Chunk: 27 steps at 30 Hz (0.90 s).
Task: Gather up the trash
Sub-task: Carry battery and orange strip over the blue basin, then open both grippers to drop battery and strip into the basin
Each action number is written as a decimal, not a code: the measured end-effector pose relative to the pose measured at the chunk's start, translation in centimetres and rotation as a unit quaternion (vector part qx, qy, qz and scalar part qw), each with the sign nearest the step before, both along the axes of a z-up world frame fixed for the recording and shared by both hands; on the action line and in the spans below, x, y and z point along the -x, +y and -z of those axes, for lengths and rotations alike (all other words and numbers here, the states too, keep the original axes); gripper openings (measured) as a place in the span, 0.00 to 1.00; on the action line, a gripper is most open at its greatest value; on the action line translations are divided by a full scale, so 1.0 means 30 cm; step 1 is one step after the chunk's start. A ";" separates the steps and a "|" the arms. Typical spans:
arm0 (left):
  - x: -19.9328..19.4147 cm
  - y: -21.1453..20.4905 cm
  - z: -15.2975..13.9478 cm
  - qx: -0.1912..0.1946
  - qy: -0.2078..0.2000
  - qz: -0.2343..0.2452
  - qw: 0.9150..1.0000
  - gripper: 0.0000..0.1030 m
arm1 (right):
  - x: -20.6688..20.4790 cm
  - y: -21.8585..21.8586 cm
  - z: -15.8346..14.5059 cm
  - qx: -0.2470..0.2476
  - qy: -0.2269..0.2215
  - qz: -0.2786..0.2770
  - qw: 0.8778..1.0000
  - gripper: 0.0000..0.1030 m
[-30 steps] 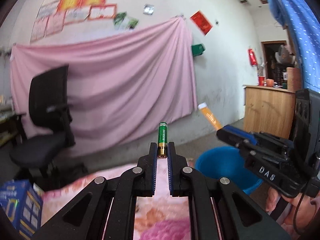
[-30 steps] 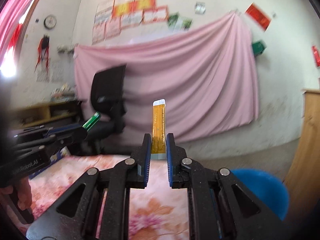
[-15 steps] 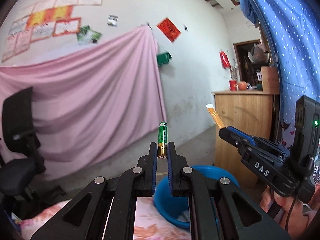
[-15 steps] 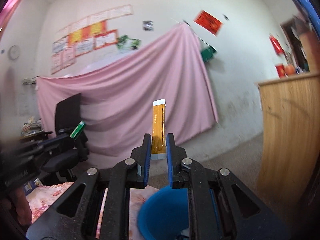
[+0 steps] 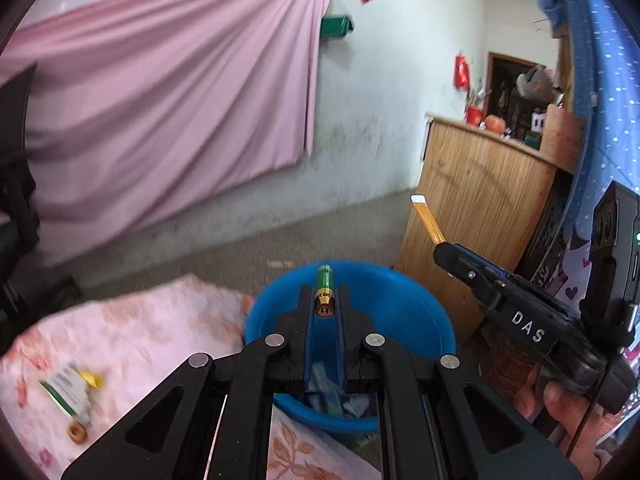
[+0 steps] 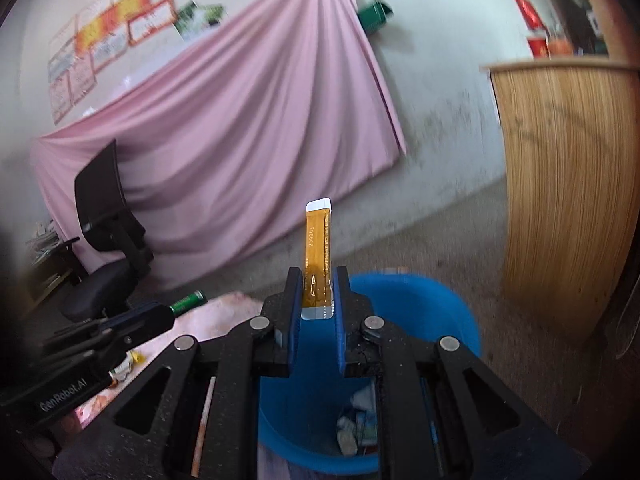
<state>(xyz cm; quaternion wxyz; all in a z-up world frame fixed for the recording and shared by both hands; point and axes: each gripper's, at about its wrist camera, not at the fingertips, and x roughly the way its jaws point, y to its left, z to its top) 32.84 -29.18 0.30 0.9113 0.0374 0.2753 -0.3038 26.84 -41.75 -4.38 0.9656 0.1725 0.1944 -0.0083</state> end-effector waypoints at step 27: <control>-0.056 0.131 0.007 0.052 0.055 -0.045 0.996 0.18 | -0.025 0.022 0.000 0.009 0.004 -0.017 1.000 0.64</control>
